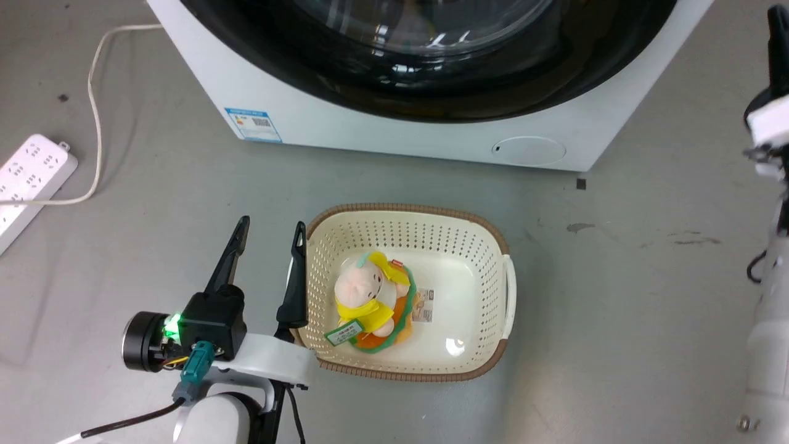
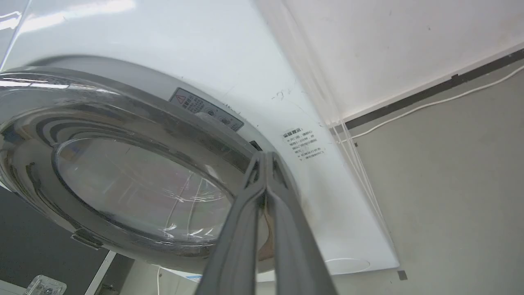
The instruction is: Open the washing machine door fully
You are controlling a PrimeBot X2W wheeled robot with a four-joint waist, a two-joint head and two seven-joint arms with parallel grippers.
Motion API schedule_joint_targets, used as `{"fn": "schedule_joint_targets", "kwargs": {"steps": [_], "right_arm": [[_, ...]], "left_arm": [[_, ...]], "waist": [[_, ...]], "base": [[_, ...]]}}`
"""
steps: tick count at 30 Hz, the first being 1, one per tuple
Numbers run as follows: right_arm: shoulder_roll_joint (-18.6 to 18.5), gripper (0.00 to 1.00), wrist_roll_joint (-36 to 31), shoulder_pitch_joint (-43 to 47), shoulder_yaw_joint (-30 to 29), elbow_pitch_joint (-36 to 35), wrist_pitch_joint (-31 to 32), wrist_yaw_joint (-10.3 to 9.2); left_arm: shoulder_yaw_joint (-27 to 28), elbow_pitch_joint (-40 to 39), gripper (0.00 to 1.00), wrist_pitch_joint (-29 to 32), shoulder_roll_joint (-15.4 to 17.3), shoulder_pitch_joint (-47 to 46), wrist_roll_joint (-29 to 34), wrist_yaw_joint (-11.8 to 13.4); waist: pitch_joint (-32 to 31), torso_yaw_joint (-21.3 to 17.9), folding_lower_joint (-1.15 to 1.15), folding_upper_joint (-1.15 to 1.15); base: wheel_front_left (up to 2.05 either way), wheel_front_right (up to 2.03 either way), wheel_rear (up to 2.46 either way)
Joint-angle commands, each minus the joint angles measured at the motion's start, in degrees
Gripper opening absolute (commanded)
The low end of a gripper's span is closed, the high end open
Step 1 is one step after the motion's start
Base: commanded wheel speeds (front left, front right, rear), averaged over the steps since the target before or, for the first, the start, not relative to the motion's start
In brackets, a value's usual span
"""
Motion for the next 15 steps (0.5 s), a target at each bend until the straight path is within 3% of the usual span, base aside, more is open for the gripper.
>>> {"fn": "schedule_joint_targets", "kwargs": {"steps": [1, 15], "right_arm": [[0.0, 0.0, 1.1, -3.1, -1.3, 1.7, 1.3, -0.01], [-0.8, 0.0, 1.3, -17.3, -9.8, 12.0, 13.6, -0.02]], "left_arm": [[-0.3, -0.3, 1.0, -0.7, 0.1, -0.9, -0.3, 0.3], [-2.3, -0.6, 1.0, -2.4, 0.1, -3.1, -1.1, 0.7]], "waist": [[0.7, 0.3, -0.01, 0.0], [4.9, 2.5, -0.01, 0.0]], "base": [[0.0, 0.0, 0.0], [0.0, 0.0, 0.0]]}}
